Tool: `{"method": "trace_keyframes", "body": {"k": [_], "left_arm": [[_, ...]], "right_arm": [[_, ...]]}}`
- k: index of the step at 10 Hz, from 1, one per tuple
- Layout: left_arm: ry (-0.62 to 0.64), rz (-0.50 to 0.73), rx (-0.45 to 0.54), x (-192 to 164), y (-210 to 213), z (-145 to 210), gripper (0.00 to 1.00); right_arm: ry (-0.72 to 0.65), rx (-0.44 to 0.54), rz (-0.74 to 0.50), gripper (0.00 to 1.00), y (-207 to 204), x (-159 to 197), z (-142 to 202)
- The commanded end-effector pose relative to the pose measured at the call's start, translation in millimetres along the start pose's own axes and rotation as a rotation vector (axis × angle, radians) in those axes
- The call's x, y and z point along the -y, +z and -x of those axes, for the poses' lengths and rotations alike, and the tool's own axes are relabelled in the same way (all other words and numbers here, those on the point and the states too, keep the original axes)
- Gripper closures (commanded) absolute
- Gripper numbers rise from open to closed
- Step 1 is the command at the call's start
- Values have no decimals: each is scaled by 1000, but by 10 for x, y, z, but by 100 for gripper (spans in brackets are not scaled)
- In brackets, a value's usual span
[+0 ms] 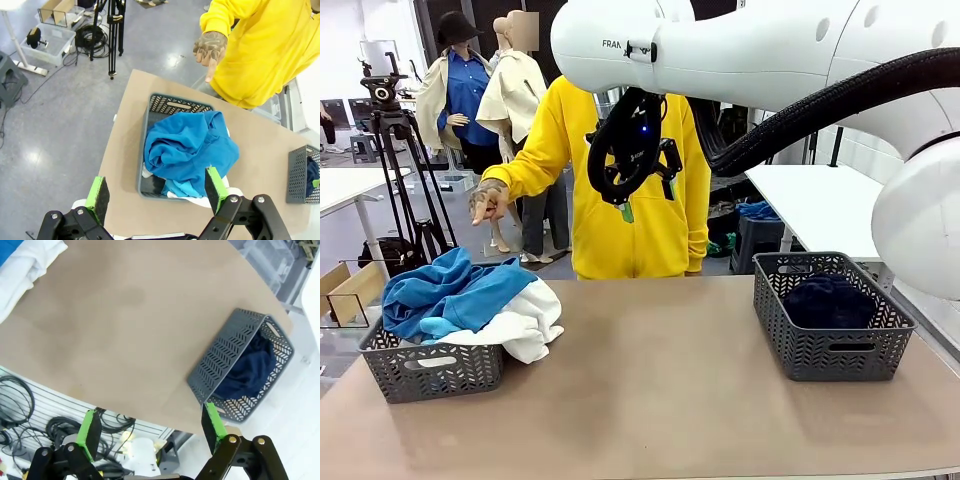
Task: Sort the tops and bottoms.
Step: Sort the clothes according to human instructions.
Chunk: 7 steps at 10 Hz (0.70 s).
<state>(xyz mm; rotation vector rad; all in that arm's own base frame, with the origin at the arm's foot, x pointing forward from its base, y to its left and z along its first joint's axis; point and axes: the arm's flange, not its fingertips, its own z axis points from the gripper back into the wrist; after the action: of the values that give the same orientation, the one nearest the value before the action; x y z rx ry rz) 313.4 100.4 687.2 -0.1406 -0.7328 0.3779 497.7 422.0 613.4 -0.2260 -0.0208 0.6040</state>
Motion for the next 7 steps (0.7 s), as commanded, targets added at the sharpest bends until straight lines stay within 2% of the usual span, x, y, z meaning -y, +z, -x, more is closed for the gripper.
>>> {"method": "trace_keyframes", "body": {"k": [1,2,4,5,7], "left_arm": [[10,-19,14,15,0,-29,0],[0,0,0,0,0,0,0],[-131,146,-23,737,-226,43,0],[-214,229,-34,1136,-229,88,0],[-326,265,-60,1852,-392,241,0]], "right_arm": [[11,-11,9,0,80,-1,-62],[11,-11,9,0,80,-1,-62],[0,0,0,0,3,1,0],[-44,20,-50,0,40,188,302],[-124,56,-70,0,-61,409,588]]}}
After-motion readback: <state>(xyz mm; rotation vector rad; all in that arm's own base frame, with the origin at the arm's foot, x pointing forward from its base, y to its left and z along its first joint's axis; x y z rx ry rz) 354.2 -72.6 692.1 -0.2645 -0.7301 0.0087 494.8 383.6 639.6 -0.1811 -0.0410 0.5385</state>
